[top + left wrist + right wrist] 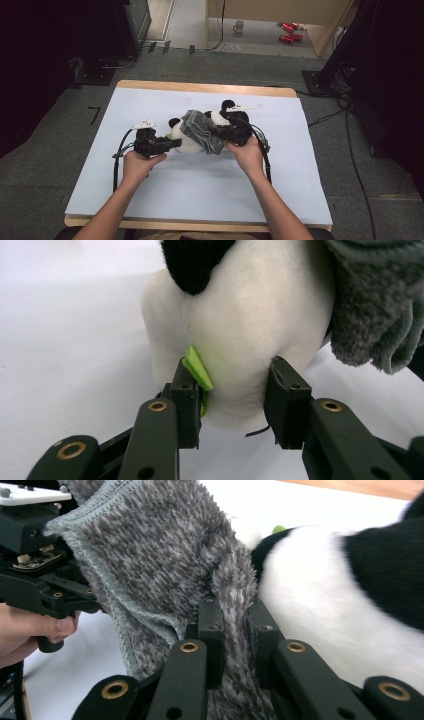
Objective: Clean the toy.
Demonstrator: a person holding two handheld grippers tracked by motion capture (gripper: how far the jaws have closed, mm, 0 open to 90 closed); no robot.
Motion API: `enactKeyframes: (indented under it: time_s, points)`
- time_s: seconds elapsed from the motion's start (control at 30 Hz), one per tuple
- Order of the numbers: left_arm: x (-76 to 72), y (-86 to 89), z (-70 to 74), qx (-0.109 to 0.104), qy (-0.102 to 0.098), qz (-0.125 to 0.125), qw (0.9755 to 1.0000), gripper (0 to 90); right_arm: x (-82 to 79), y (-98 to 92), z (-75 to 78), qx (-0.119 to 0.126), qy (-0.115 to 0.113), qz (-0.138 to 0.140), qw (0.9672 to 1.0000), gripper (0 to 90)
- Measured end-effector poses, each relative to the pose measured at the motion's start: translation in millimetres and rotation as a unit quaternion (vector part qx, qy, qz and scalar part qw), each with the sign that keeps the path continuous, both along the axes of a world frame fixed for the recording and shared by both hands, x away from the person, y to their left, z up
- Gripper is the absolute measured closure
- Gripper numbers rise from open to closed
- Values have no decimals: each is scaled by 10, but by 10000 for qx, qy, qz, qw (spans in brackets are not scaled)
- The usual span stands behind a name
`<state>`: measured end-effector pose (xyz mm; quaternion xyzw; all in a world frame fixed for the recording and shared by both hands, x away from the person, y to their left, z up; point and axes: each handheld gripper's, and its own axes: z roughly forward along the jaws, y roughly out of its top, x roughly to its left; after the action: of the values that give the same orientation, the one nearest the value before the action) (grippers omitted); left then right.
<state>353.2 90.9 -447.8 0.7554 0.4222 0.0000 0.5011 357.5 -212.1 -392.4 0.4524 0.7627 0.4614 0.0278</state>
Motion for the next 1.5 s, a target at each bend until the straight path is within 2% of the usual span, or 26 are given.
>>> enactKeyframes:
  time_s: [0.17,0.33,0.67,0.77,0.9,1.0,1.03,1.1,1.13,1.2,1.3,1.43,1.5]
  points:
    - [34,38,-18,-5,52,1,10000,627,26,-139,42,18,-47,-127,9999,812]
    - [53,54,-23,-25,101,-5,9999,629,47,-334,86,50,-75,-381,9992,812]
    - [88,68,-25,-54,130,-17,9999,636,79,-629,69,154,-69,-776,9968,811]
    - [96,74,-30,-56,158,2,9999,637,84,-709,60,98,-90,-920,9957,811]
    - [113,94,-40,-31,193,-5,9998,645,105,-866,-1,-102,-87,-1260,9919,812]
    - [124,101,-44,-67,225,-1,9997,652,115,-997,-58,-106,-72,-1530,9881,815]
    - [127,103,-45,-70,233,-7,9997,654,117,-1050,-79,-136,-84,-1671,9858,815]
    - [134,105,-44,-82,255,-29,9996,659,123,-1103,-120,-109,-67,-1779,9840,816]
    - [138,104,-44,-92,265,-39,9996,662,132,-1117,-153,-31,-7,-1767,9843,815]
    - [143,106,-46,-118,284,-52,9995,669,164,-1088,-237,185,236,-1574,9871,815]
    - [166,126,-57,-288,459,-95,9985,684,191,-979,-315,186,416,-1318,9902,815]
    - [180,150,-45,-472,664,-111,9966,706,179,-904,-305,231,455,-1141,9922,827]
    - [163,155,8,-680,805,-199,9942,714,164,-915,-249,287,463,-1071,9928,828]
